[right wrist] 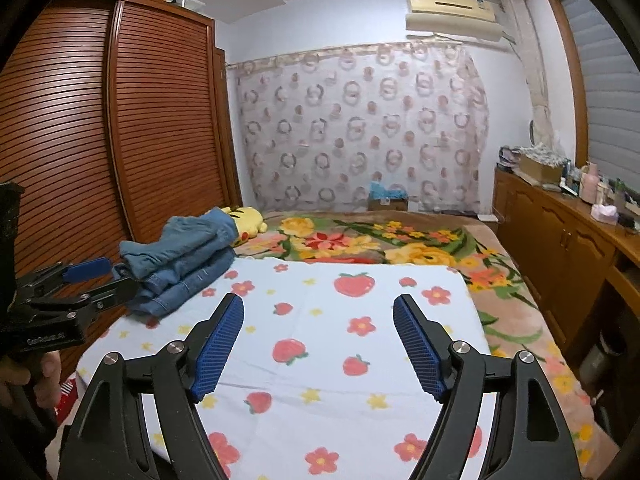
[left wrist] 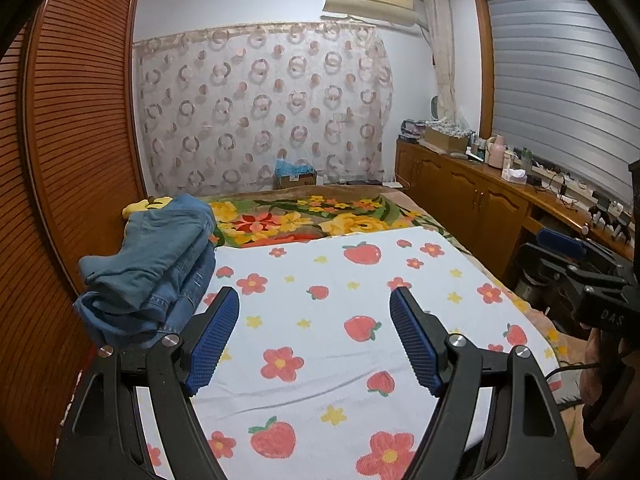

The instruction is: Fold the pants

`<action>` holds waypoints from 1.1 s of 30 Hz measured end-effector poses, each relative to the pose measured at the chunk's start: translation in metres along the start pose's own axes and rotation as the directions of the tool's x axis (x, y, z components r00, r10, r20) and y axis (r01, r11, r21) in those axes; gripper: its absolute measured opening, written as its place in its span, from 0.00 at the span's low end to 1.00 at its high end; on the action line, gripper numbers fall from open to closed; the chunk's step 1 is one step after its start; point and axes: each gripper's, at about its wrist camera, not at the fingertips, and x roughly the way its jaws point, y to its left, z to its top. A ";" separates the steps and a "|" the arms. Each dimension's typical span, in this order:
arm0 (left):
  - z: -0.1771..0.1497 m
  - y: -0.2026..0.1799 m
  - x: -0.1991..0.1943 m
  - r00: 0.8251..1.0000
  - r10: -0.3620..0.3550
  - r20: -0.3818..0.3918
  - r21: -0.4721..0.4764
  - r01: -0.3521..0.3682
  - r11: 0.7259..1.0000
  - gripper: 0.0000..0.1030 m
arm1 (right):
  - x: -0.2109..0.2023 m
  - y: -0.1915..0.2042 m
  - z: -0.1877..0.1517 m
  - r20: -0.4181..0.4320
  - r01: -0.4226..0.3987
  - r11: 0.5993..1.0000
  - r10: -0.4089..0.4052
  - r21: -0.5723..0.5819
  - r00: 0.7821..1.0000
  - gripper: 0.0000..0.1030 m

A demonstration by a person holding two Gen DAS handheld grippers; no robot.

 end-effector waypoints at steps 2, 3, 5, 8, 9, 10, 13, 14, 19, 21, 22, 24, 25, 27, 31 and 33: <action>-0.004 -0.002 0.001 1.000 0.001 -0.005 0.002 -0.001 1.000 0.76 | 0.002 -0.001 -0.001 -0.006 0.009 1.000 -0.009 0.011 1.000 0.77; -0.005 -0.003 0.001 1.000 0.003 -0.005 0.002 -0.003 1.000 0.76 | 0.003 0.000 -0.001 -0.010 0.013 1.000 -0.012 0.015 1.000 0.77; -0.007 -0.003 0.002 1.000 0.006 -0.005 0.005 -0.006 1.000 0.76 | 0.005 0.001 -0.001 -0.016 0.017 1.000 -0.017 0.018 1.000 0.77; -0.010 -0.002 0.002 1.000 0.002 -0.003 -0.004 -0.002 1.000 0.76 | 0.007 0.003 -0.002 -0.019 0.023 1.000 -0.023 0.015 1.000 0.77; -0.011 -0.002 0.003 1.000 0.004 -0.002 -0.008 -0.004 1.000 0.76 | 0.007 0.006 -0.001 -0.020 0.024 1.000 -0.024 0.015 1.000 0.77; -0.012 -0.001 0.003 1.000 0.007 -0.002 -0.011 -0.007 1.000 0.76 | 0.008 0.007 -0.002 -0.021 0.025 1.000 -0.025 0.013 0.999 0.77; -0.014 0.001 0.004 1.000 0.012 -0.003 -0.019 -0.012 1.000 0.76 | 0.009 0.012 -0.002 -0.021 0.030 1.000 -0.030 0.008 0.999 0.77; -0.015 0.003 0.004 1.000 0.013 -0.004 -0.024 -0.013 1.000 0.76 | 0.009 0.012 -0.003 -0.020 0.030 1.000 -0.030 0.008 0.999 0.77; -0.018 0.008 0.002 1.000 0.022 -0.004 -0.034 -0.022 0.999 0.76 | 0.010 0.008 -0.006 -0.016 0.027 1.000 -0.027 0.008 0.999 0.77; -0.018 0.009 0.001 1.000 0.026 -0.001 -0.035 -0.026 0.999 0.76 | 0.011 0.004 -0.009 -0.017 0.021 1.000 -0.021 0.009 1.000 0.77; -0.018 0.010 0.001 1.000 0.027 0.000 -0.037 -0.027 0.999 0.76 | 0.011 0.003 -0.009 -0.016 0.021 1.000 -0.021 0.007 1.000 0.77; -0.018 0.010 0.000 1.000 0.028 0.000 -0.040 -0.028 0.999 0.76 | 0.011 0.002 -0.010 -0.017 0.019 1.000 -0.019 0.005 1.000 0.77; -0.019 0.010 0.000 1.000 0.029 0.000 -0.040 -0.029 0.999 0.76 | 0.010 0.000 -0.011 -0.018 0.019 1.000 -0.019 0.005 1.000 0.77; -0.018 0.011 0.000 1.000 0.028 0.000 -0.038 -0.028 0.999 0.76 | 0.010 -0.002 -0.012 -0.018 0.018 1.000 -0.018 0.005 1.000 0.77; -0.018 0.010 0.000 1.000 0.027 0.001 -0.038 -0.027 0.999 0.76 | 0.010 -0.003 -0.012 -0.018 0.018 1.000 -0.018 0.007 1.000 0.77; -0.018 0.011 0.000 1.000 0.029 0.001 -0.037 -0.029 0.999 0.76 | 0.010 -0.005 -0.012 -0.018 0.019 1.000 -0.018 0.010 1.000 0.77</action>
